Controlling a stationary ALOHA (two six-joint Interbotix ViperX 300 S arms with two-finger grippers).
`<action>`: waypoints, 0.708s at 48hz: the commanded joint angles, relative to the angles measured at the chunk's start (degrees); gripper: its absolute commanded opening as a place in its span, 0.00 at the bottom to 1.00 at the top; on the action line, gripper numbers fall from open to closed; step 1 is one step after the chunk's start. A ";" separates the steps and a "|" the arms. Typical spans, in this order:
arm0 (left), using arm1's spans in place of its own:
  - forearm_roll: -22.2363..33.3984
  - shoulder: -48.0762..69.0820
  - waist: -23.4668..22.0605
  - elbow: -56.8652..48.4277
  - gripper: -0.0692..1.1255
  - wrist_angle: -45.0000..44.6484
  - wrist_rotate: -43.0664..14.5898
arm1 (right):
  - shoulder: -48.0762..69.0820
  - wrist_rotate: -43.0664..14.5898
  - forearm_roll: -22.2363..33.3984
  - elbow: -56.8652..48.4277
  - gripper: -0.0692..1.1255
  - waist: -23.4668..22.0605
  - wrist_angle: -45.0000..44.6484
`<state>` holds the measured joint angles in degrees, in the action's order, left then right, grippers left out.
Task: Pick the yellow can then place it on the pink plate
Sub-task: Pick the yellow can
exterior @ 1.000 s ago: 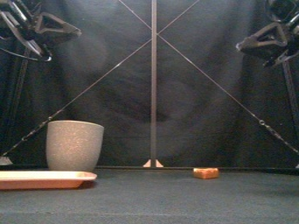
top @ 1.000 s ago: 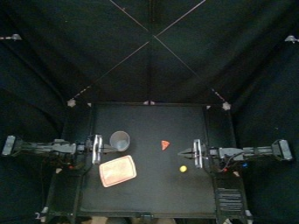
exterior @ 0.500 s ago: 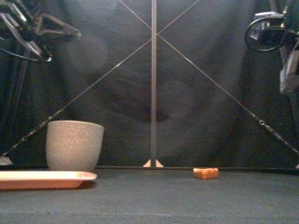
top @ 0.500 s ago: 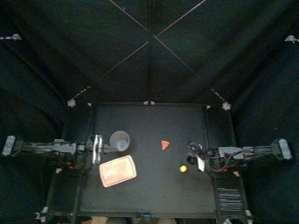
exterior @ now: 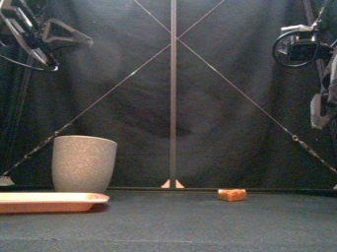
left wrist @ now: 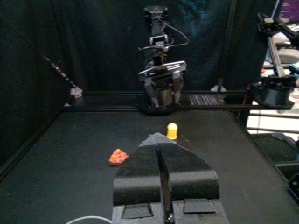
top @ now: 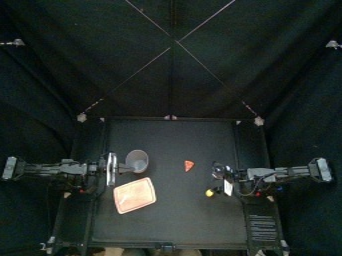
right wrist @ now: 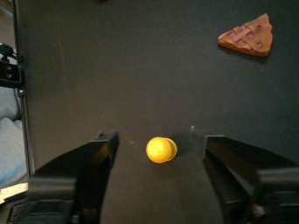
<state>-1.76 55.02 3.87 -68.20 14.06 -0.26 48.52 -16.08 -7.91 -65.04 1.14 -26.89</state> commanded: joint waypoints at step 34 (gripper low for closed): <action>-0.35 -0.26 1.76 0.53 0.08 0.62 0.00 | -19.78 -0.62 -1.32 -0.70 0.93 5.71 5.63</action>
<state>-1.93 55.02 5.45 -68.20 14.15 -0.26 29.88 -16.70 -9.14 -66.53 6.33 -22.06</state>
